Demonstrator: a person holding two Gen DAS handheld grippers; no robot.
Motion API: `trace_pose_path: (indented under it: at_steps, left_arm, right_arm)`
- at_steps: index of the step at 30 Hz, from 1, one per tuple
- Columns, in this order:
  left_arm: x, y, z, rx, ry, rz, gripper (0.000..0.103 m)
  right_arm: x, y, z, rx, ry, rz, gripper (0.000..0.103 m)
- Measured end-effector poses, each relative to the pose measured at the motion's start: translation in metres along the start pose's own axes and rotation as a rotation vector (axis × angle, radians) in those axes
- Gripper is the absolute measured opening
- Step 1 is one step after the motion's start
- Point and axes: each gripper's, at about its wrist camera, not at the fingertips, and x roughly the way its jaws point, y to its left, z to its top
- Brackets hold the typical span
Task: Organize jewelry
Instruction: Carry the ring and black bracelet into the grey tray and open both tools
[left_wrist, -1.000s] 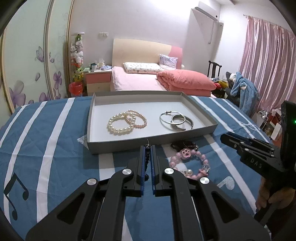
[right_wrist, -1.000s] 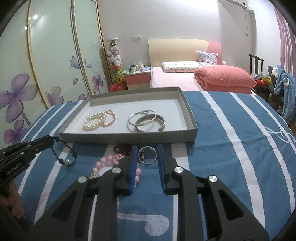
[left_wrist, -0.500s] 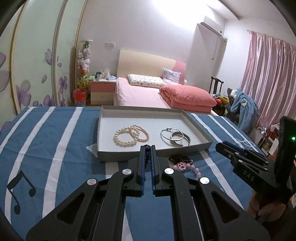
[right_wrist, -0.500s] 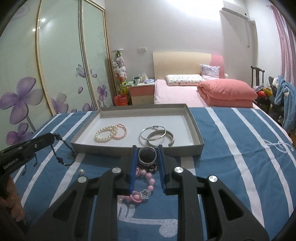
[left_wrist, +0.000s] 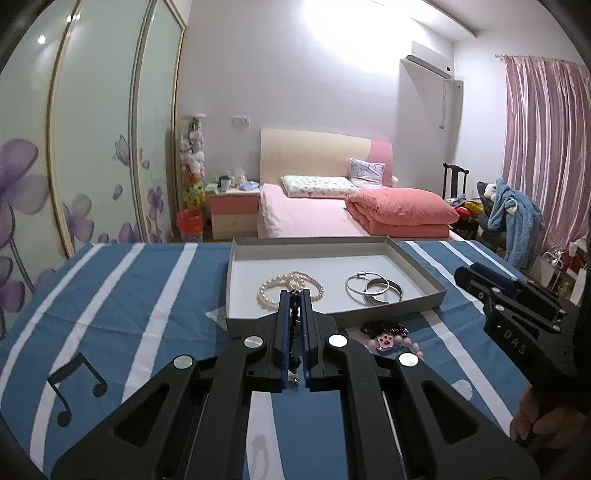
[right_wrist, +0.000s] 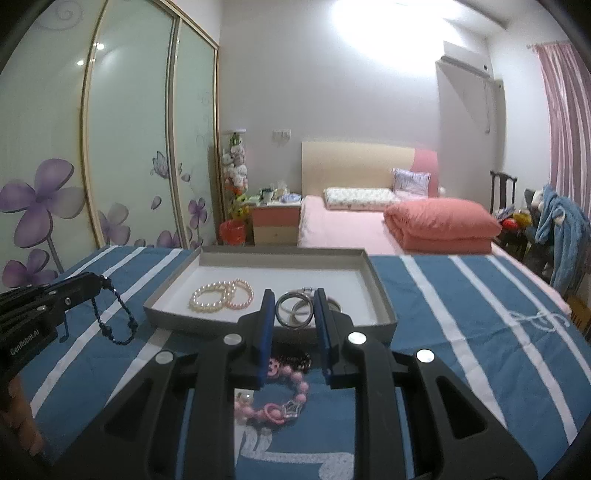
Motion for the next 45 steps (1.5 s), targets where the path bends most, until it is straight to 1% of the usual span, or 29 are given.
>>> trace_pose_path:
  at_steps: [3, 10, 16, 20, 26, 34, 45]
  left_arm:
    - [-0.002, -0.004, 0.001, 0.017, -0.022, 0.013, 0.006]
    - [-0.001, -0.005, 0.004, 0.02, -0.033, 0.016, 0.006]
    - [0.0, -0.011, 0.01, 0.03, -0.055, 0.046, 0.006]
    - [0.002, -0.014, 0.015, 0.045, -0.072, 0.064, 0.006]
    - [0.012, -0.013, 0.019, 0.046, -0.068, 0.069, 0.006]
    - [0.034, -0.011, 0.029, 0.025, -0.053, 0.049, 0.006]
    - [0.084, -0.007, 0.039, 0.011, -0.022, 0.048, 0.006]
  right_arm:
    - [-0.004, 0.001, 0.002, -0.009, -0.031, -0.011, 0.022]
    - [-0.006, 0.0, 0.006, -0.006, -0.065, -0.023, 0.022]
    - [-0.006, -0.001, 0.012, 0.005, -0.104, -0.043, 0.022]
    - [-0.002, 0.0, 0.018, 0.006, -0.118, -0.048, 0.022]
    - [0.005, 0.002, 0.023, 0.001, -0.127, -0.046, 0.022]
    - [0.027, -0.006, 0.034, 0.013, -0.126, -0.038, 0.022]
    - [0.092, -0.014, 0.048, 0.054, -0.059, 0.007, 0.022]
